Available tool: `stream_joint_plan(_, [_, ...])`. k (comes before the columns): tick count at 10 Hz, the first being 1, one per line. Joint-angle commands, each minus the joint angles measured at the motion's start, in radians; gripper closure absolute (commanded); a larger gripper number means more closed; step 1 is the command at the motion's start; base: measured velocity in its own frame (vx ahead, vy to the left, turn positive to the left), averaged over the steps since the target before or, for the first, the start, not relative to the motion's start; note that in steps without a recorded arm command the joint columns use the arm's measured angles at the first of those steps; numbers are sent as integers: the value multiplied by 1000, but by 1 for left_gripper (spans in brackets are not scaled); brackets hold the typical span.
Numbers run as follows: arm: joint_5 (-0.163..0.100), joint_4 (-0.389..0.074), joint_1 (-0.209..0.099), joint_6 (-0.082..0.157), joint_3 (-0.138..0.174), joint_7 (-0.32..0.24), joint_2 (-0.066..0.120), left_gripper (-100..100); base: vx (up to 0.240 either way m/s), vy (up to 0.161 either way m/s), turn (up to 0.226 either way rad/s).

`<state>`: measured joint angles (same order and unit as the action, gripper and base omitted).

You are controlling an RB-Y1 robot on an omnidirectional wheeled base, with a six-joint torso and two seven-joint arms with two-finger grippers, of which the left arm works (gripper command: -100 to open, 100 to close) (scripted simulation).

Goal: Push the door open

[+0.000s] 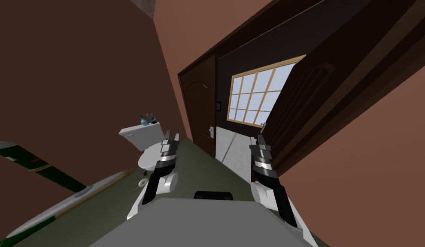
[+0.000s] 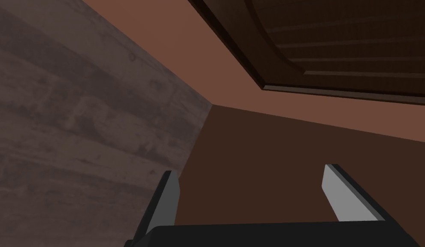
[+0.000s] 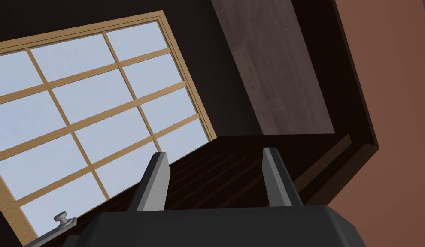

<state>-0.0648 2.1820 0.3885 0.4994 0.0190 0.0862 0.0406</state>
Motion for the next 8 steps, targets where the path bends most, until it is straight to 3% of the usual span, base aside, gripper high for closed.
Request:
stream_joint_plan(1, [3,-34,-14,-15,-16,-6,3,-100,88,67,-95])
stream_joint_plan(8, [17,-237,-105,-69,-93,-36,18,-100,92,80,-121])
